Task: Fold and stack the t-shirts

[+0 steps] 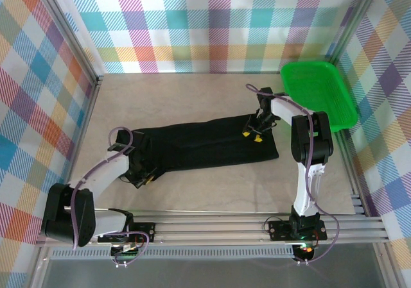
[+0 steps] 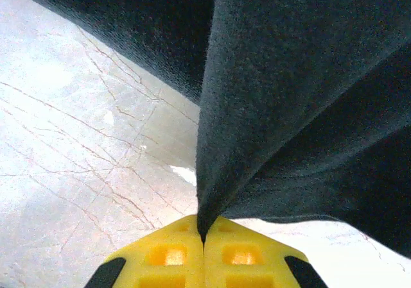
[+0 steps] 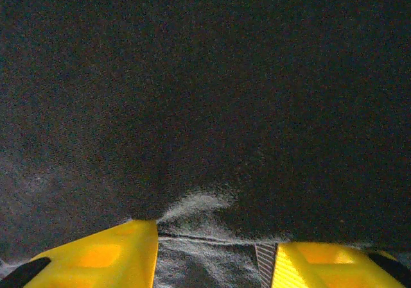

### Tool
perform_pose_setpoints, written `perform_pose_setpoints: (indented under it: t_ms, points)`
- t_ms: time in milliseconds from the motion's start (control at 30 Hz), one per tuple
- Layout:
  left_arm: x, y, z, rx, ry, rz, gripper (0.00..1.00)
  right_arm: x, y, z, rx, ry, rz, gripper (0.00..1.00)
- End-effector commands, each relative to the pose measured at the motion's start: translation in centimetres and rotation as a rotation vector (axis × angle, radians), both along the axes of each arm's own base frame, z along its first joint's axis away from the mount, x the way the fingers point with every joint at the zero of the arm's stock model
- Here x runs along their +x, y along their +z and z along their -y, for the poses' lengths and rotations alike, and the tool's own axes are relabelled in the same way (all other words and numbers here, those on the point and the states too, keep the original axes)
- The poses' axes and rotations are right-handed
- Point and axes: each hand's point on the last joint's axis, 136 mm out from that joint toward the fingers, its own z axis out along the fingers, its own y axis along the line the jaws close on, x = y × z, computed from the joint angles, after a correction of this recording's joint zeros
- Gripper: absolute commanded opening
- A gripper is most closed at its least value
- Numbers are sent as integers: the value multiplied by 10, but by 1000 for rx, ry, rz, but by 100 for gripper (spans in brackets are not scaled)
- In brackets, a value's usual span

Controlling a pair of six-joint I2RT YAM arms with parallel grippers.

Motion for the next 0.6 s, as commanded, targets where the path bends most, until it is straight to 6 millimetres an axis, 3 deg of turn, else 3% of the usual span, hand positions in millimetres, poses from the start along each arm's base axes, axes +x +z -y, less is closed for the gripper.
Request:
perform_pose_setpoints:
  t_ms: [0, 267, 567]
  points:
    - [-4, 13, -10, 62, -32, 20, 2, -3, -4, 2, 1, -4, -24, 45]
    - [22, 32, -28, 194, -120, 44, 0, -5, -4, 3, -7, 3, -27, 45]
    - [48, 69, -56, 339, -145, 113, 0, -6, -7, 4, -12, 1, -36, 45]
